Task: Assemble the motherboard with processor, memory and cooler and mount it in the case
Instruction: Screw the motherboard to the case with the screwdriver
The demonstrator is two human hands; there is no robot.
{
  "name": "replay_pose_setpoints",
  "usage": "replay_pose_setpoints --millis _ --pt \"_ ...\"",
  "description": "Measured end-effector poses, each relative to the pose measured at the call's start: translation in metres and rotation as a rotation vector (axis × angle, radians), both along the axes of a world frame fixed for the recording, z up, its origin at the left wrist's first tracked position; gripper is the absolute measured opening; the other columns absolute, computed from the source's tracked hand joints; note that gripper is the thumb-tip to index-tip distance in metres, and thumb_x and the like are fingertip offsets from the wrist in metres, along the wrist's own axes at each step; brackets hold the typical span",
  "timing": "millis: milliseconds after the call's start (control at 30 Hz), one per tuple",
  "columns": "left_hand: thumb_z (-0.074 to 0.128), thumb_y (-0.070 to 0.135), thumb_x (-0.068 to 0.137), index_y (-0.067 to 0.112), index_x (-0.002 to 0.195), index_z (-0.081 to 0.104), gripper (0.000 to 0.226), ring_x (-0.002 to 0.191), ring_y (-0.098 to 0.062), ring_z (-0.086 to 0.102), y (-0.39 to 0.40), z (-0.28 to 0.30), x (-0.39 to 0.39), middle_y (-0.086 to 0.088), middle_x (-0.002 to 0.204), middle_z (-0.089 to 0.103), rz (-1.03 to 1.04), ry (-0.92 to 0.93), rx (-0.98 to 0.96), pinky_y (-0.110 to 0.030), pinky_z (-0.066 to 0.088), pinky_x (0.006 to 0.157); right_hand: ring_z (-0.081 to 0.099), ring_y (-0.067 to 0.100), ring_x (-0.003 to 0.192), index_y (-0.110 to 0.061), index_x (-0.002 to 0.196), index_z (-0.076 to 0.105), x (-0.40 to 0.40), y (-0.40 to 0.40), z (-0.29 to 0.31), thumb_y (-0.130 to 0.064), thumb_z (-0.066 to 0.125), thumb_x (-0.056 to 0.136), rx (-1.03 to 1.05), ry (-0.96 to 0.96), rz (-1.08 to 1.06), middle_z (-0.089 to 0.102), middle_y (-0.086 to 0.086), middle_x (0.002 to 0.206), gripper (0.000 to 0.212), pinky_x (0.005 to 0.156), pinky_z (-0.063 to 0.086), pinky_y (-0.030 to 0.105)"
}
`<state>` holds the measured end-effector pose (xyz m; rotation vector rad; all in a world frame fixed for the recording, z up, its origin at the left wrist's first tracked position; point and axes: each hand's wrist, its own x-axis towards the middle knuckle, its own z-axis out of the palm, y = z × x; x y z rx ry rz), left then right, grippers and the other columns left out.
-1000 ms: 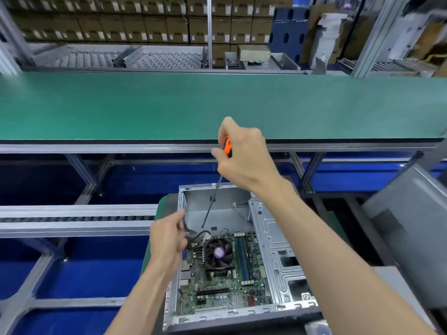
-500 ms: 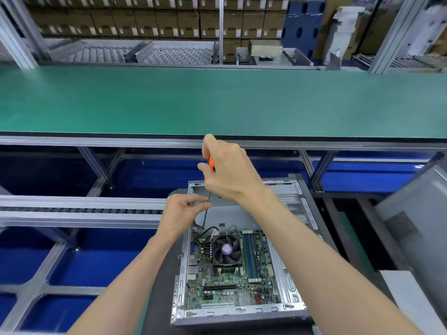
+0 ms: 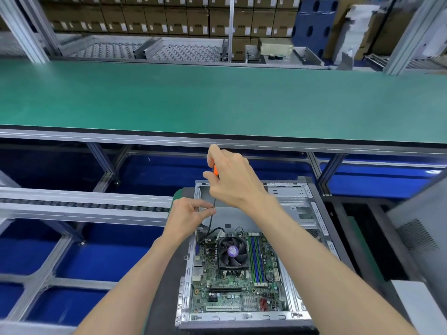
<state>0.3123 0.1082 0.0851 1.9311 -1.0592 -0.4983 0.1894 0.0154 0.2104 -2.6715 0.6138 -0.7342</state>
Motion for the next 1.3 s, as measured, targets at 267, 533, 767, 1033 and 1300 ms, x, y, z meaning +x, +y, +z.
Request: replay_pose_setpoints --millis 267,533,767,1033,1300 --pt "0.081 0.041 0.079 0.035 0.085 0.080 0.008 0.048 -0.013 0.031 0.001 -0.012 0.005 -0.020 0.061 0.059 0.002 -0.014 -0.002 -0.028 0.030 0.049 0.048 0.028 0.068 -0.018 0.095 0.037 0.005 0.000 -0.005 -0.018 0.061 0.092 0.004 0.035 0.019 0.047 -0.003 0.077 0.024 0.066 0.049 0.044" --pt "0.081 0.037 0.080 0.034 0.078 0.078 0.005 0.043 -0.011 0.027 0.001 -0.017 0.006 0.009 0.042 0.028 0.035 -0.084 -0.019 -0.019 0.025 0.043 0.050 0.029 0.074 -0.014 0.095 0.043 0.010 -0.002 0.007 -0.010 0.060 0.077 0.006 0.195 0.066 0.051 0.002 0.081 0.025 0.062 0.049 0.043" --pt "0.079 0.042 0.081 0.032 0.083 0.079 0.011 0.048 -0.013 0.047 0.000 -0.019 -0.003 0.006 0.048 0.056 0.068 -0.104 0.025 -0.028 0.041 0.053 0.043 0.029 0.069 -0.013 0.087 0.046 0.011 -0.002 0.015 -0.031 0.058 0.090 -0.204 0.325 -0.098 0.032 -0.001 0.070 0.022 0.060 0.031 0.035" --pt "0.071 0.044 0.088 0.028 0.092 0.078 0.018 0.068 -0.023 0.064 -0.002 -0.031 -0.017 0.000 0.065 0.069 0.151 -0.283 0.072 -0.039 0.053 0.068 0.045 0.030 0.070 -0.012 0.082 0.043 0.010 -0.003 0.017 -0.029 0.053 0.095 -0.254 0.362 -0.081 0.031 -0.001 0.068 0.024 0.059 0.030 0.036" --pt "0.070 0.040 0.090 0.024 0.088 0.075 0.017 0.057 -0.025 0.059 -0.001 -0.038 -0.018 0.001 0.054 0.063 0.159 -0.458 0.060 -0.030 0.038 0.053 0.049 0.030 0.076 -0.012 0.088 0.046 0.009 0.001 0.020 -0.022 0.057 0.090 -0.139 0.360 0.018 0.043 0.002 0.081 0.015 0.062 0.037 0.038"
